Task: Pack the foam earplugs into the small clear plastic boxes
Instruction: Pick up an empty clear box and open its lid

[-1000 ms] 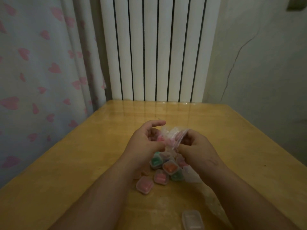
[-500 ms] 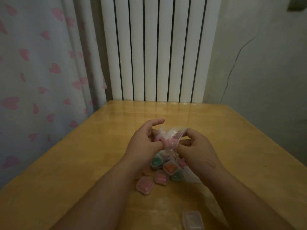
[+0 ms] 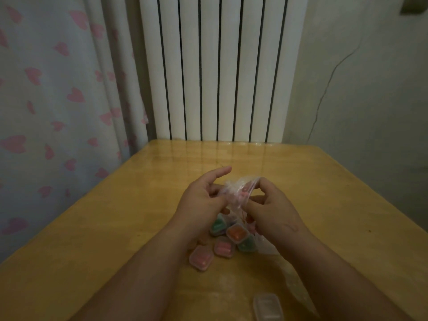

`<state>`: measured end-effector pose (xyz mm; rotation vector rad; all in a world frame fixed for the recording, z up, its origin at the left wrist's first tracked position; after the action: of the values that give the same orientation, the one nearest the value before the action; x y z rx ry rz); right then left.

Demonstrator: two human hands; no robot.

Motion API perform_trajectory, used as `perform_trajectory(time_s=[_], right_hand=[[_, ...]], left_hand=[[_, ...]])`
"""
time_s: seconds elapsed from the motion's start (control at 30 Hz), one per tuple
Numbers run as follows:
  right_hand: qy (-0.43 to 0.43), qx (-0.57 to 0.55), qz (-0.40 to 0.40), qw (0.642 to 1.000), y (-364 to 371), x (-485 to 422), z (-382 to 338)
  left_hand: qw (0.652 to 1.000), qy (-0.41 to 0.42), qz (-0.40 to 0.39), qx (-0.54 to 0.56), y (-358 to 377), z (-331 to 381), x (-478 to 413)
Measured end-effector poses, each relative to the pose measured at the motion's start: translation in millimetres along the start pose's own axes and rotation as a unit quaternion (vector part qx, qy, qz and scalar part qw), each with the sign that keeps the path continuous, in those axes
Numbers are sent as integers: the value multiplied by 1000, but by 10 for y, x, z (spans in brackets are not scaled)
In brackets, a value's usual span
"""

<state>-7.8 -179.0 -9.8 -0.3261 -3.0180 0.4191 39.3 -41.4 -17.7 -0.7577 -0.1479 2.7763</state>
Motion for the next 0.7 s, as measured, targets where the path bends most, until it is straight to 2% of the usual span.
perform_trajectory(time_s=[0.13, 0.5, 0.6, 0.7], right_hand=[[15, -49, -27, 998, 37, 15, 2], [6, -82, 13, 997, -38, 2, 18], [-14, -123, 69, 990, -119, -23, 21], [-26, -137, 93, 986, -157, -38, 29]], left_hand=[[999, 2, -2, 32, 14, 20, 1], [1000, 4, 15, 11, -16, 18, 12], [998, 0, 66, -5, -87, 17, -7], [982, -22, 178, -66, -268, -37, -18]])
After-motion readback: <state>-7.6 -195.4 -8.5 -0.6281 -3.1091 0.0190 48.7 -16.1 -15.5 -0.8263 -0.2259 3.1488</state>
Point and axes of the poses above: each hand's wrist, its own x-axis away from the middle knuckle, its own y-axis out of the palm, z = x × y, the point moved 5 cm from there along -x, towards the middle knuckle, and after that the axes turned 13 degrees about y, right-handed, at the moved point
